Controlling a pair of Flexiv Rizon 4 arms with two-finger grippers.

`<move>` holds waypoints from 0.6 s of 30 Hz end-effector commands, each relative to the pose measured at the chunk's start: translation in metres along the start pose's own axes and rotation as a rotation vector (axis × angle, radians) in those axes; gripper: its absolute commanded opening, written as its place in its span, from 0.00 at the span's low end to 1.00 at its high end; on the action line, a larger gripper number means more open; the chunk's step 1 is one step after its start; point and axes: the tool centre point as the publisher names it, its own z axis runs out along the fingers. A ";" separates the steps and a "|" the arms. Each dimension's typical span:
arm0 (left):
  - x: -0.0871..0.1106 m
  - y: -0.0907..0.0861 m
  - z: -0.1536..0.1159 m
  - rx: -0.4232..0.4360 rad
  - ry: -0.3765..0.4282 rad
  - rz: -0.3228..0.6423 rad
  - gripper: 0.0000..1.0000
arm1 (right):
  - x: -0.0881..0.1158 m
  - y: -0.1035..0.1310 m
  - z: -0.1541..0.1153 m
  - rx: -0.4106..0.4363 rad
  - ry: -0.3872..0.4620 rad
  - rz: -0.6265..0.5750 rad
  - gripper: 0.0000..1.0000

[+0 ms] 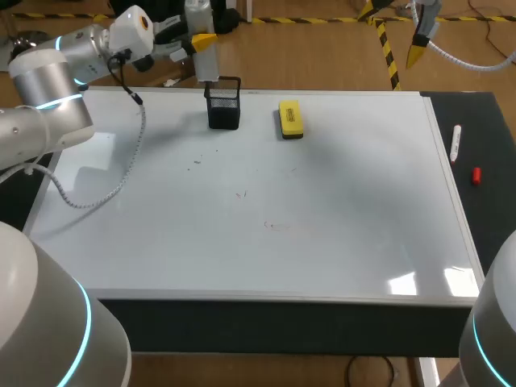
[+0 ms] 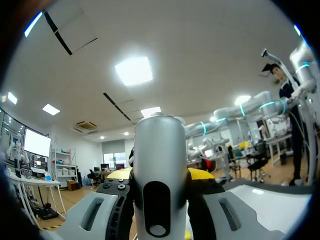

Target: Pick up the inspection probe, press it on each red-marked spot on the whiteboard one by one, put down the probe, pick up the eraser, and wipe off all the red marks.

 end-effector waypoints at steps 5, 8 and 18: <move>-0.010 0.021 0.011 0.034 0.168 -0.038 0.00 | -0.001 -0.001 -0.001 0.002 0.006 -0.001 1.00; -0.009 0.028 0.011 0.037 0.172 -0.061 0.00 | -0.001 -0.001 -0.001 0.002 0.006 -0.001 1.00; -0.009 0.054 0.007 0.020 0.164 -0.089 0.00 | -0.001 -0.001 -0.001 0.002 0.006 -0.001 1.00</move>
